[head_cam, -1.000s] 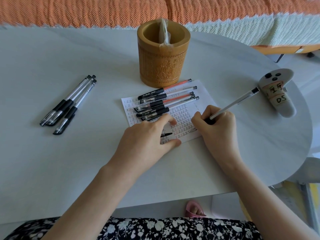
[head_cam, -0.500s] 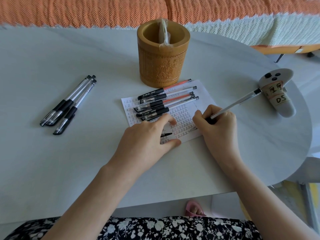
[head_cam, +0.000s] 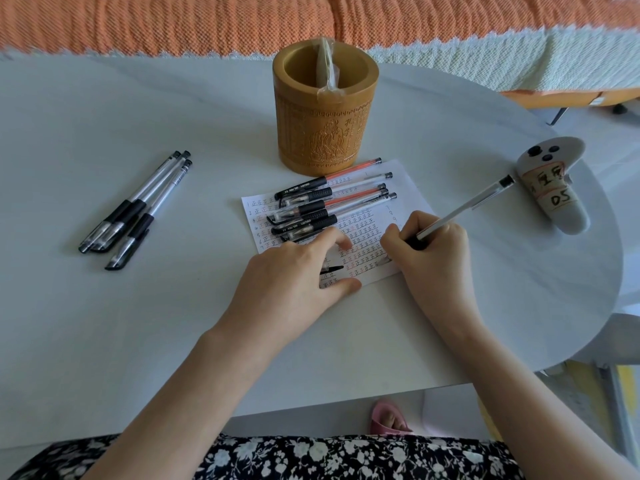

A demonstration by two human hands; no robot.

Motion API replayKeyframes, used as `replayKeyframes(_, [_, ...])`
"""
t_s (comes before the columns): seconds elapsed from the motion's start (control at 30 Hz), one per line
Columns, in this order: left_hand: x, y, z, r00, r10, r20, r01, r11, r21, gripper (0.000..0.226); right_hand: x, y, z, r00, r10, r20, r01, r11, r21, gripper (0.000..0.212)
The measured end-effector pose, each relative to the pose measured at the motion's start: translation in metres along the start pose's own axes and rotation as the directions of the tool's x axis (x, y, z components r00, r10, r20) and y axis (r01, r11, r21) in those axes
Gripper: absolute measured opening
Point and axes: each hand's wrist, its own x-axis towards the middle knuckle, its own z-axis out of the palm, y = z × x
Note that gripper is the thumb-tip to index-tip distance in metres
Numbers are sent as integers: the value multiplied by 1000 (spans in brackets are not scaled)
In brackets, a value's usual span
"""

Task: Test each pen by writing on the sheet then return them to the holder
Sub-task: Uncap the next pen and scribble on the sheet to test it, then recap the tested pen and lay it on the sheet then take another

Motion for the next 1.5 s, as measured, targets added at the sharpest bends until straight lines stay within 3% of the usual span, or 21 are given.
replayKeyframes(1.3, [-1,1,-4,1000,31,-5,-31,999,-14,41,0,1,1,1000,6,-20,-7,1000,-23,37])
replayKeyframes(1.4, [-2,0,-4,999,53,7,-51,985,-166,36,1,-1,-2,998,51,-34,-49,998,51,35])
replayKeyframes(1.5, [-1,1,-2,994,99,37,-79,925,-371,24,6,-5,-6,993,115,-36,-103,963,247,40])
